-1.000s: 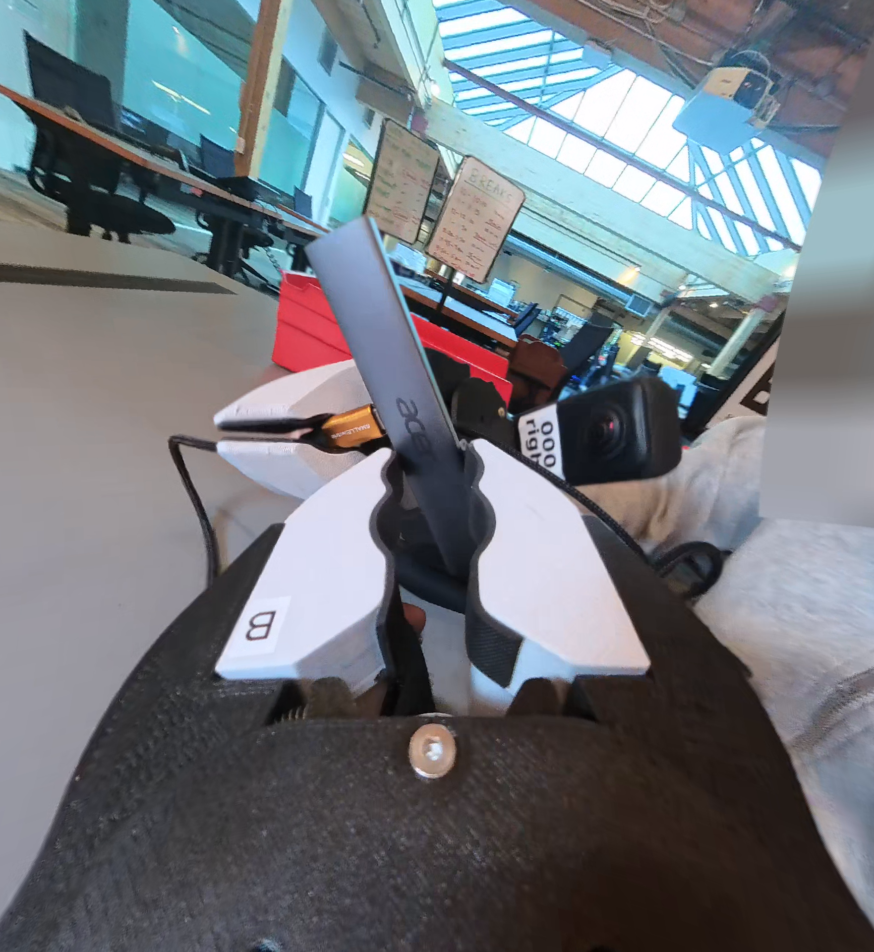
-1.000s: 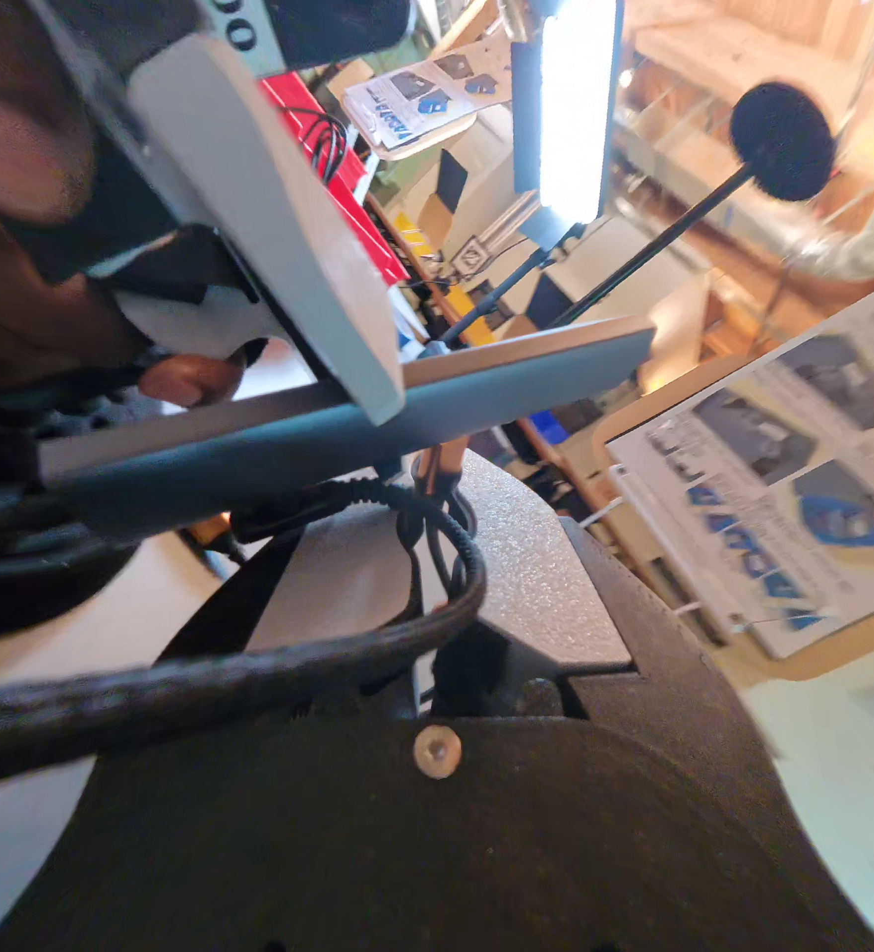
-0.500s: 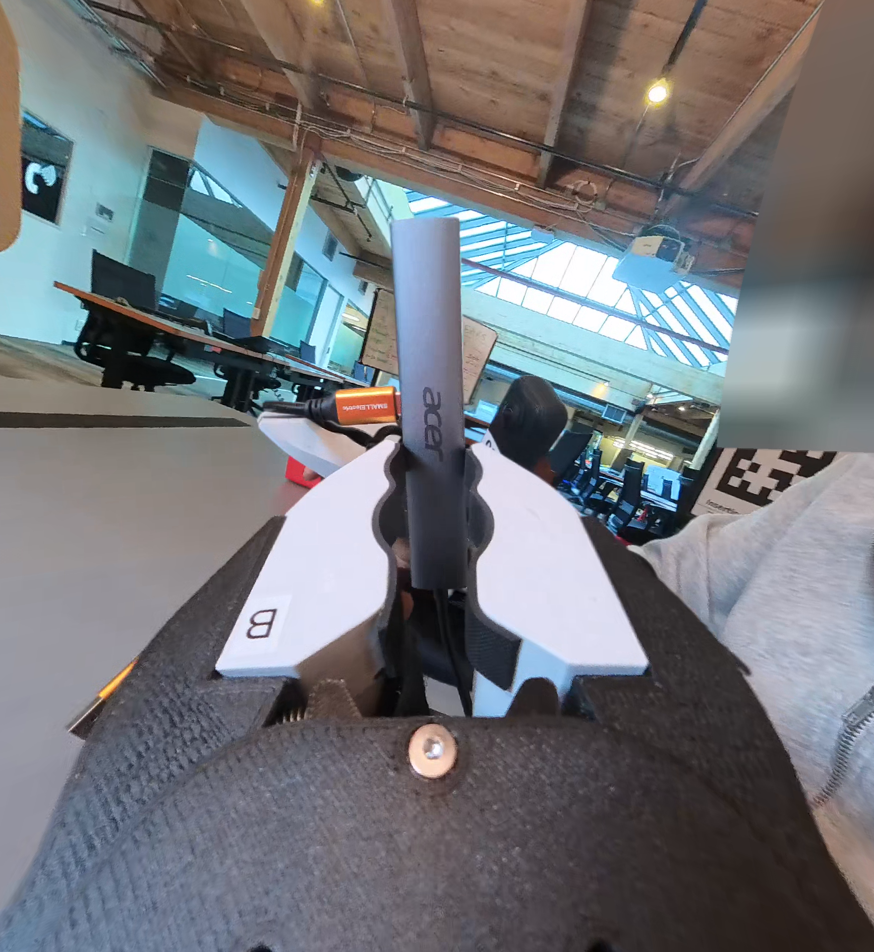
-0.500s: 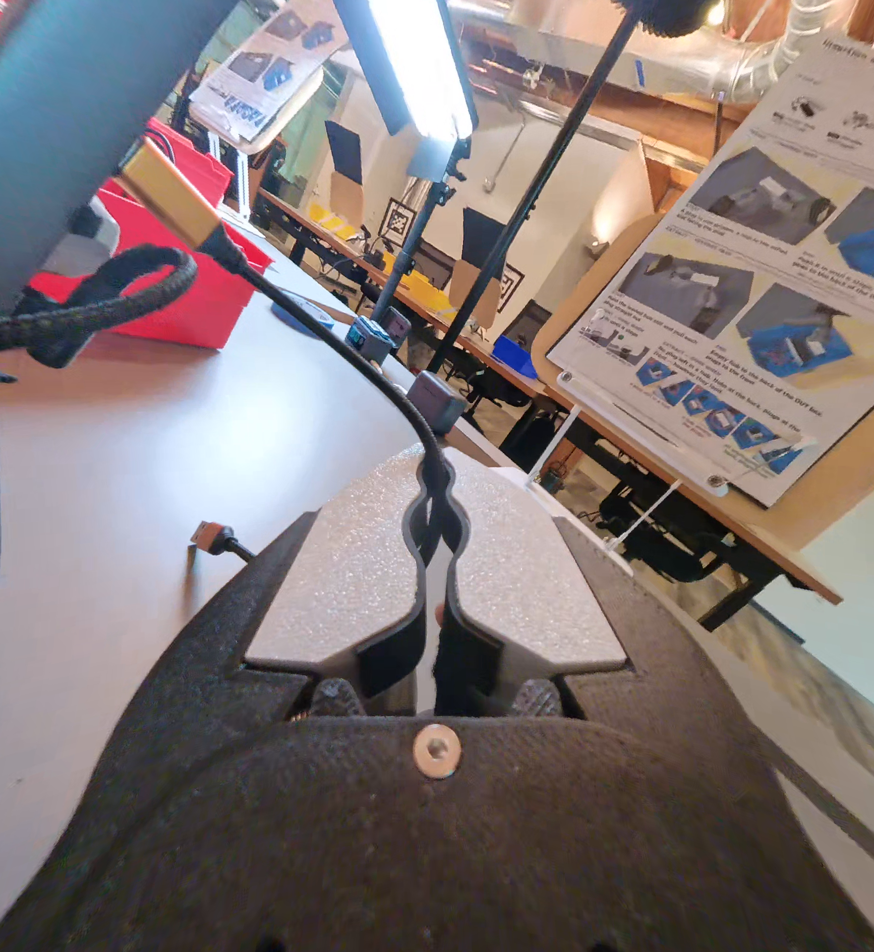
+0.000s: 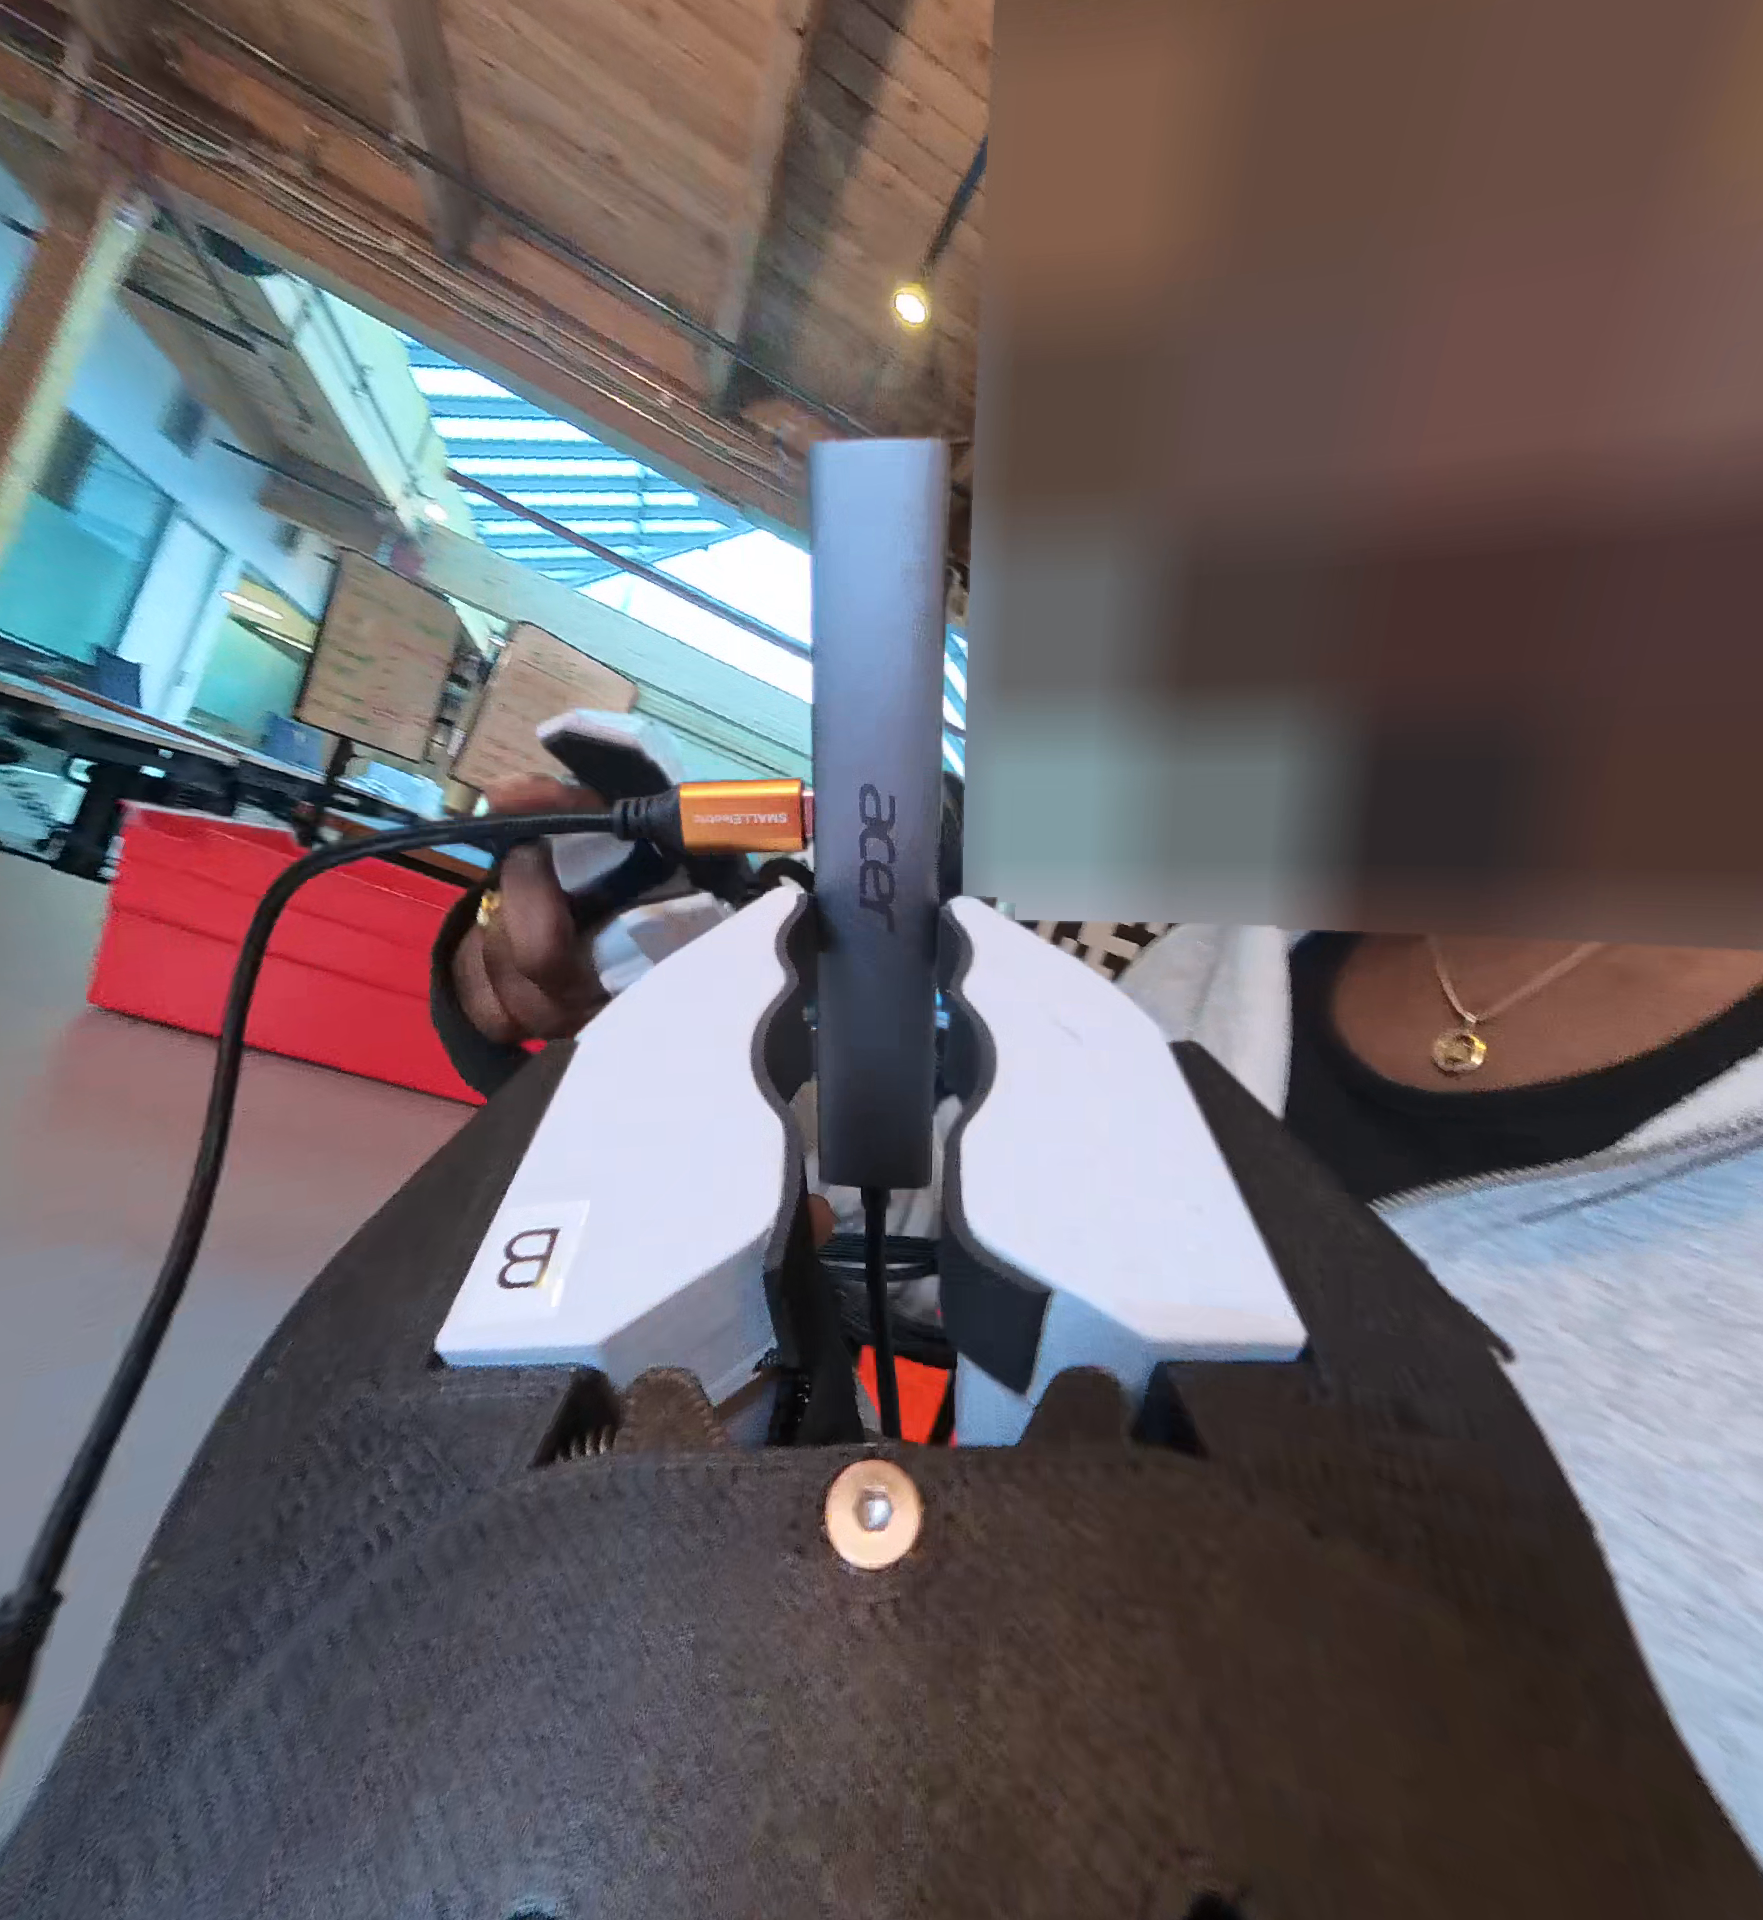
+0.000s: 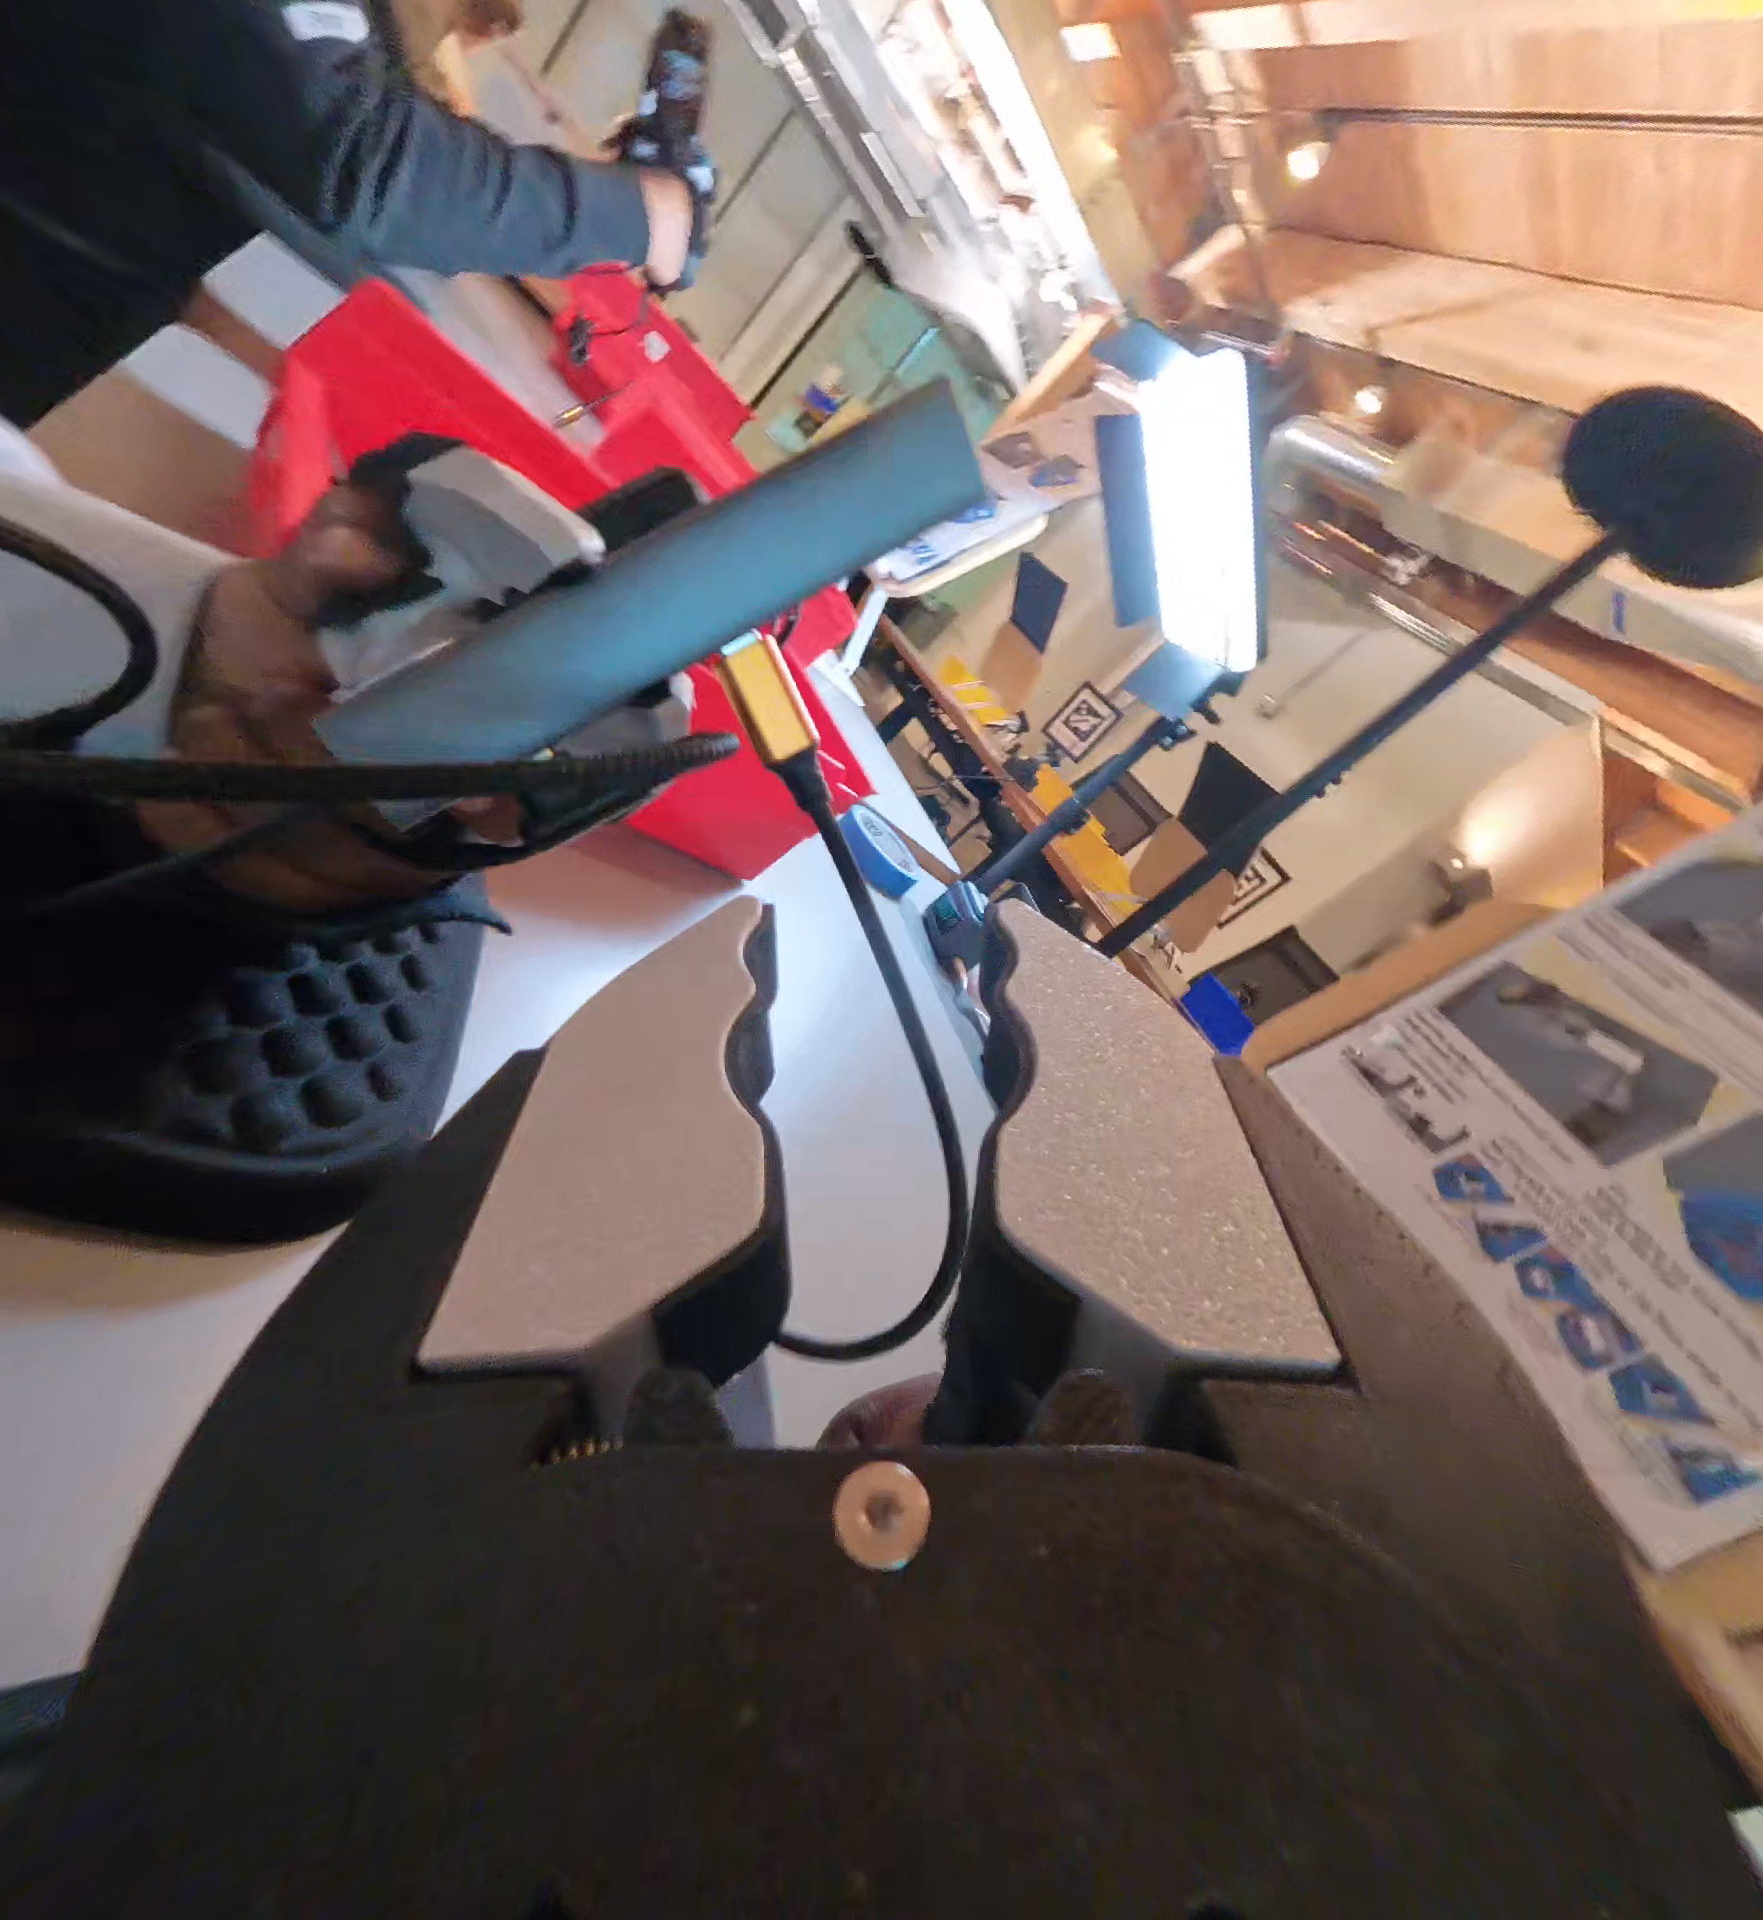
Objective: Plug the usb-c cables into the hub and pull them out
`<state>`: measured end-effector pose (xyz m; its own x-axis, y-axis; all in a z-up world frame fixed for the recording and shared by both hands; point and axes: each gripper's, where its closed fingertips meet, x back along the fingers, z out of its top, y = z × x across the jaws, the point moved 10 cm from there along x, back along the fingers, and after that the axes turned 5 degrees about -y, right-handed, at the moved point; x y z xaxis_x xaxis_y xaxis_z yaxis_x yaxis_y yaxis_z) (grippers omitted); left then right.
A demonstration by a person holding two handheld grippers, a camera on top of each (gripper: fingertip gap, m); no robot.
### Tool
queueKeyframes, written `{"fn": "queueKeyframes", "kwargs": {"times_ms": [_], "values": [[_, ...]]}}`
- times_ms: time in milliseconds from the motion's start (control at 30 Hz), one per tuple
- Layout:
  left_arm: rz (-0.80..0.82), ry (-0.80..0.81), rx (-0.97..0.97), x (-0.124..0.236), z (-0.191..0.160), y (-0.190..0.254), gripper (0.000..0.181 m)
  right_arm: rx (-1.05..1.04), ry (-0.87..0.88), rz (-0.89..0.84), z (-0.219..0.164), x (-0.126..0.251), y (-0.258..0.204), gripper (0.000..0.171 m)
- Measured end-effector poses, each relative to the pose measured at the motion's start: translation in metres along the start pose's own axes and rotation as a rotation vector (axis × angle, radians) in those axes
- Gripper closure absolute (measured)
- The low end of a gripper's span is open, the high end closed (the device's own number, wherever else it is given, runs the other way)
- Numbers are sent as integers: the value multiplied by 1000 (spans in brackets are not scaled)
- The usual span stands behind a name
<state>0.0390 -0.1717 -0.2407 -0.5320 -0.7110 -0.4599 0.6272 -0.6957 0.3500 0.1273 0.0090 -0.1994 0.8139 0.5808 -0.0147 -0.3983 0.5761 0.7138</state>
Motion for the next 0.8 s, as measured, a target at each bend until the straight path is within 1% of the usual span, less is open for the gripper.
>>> {"fn": "queueKeyframes", "kwargs": {"times_ms": [100,200,300,400,500,633,700,733,800], "values": [[-37,-56,12,-5,-3,-1,159,125,-16,64,12,-6,-6,137],[-36,-89,37,-8,-5,-3,159,209,-37,152,12,-17,-16,139],[-28,-94,64,-8,-5,-5,159,292,-20,89,8,-21,-18,147],[-27,-116,99,-9,-6,-8,159,367,-21,42,6,-21,-20,152],[-9,-143,128,-11,-7,-11,159,428,-47,18,4,-16,-20,147],[-9,-192,162,-15,-10,-13,159,497,-85,70,8,-10,-20,145],[-6,-204,174,-16,-11,-13,159,522,-117,124,9,-9,-21,154],[-3,-208,182,-16,-11,-14,159,520,-127,123,9,-10,-21,157],[20,-210,193,-16,-11,-16,159,480,-150,133,5,-11,-20,158]]}}
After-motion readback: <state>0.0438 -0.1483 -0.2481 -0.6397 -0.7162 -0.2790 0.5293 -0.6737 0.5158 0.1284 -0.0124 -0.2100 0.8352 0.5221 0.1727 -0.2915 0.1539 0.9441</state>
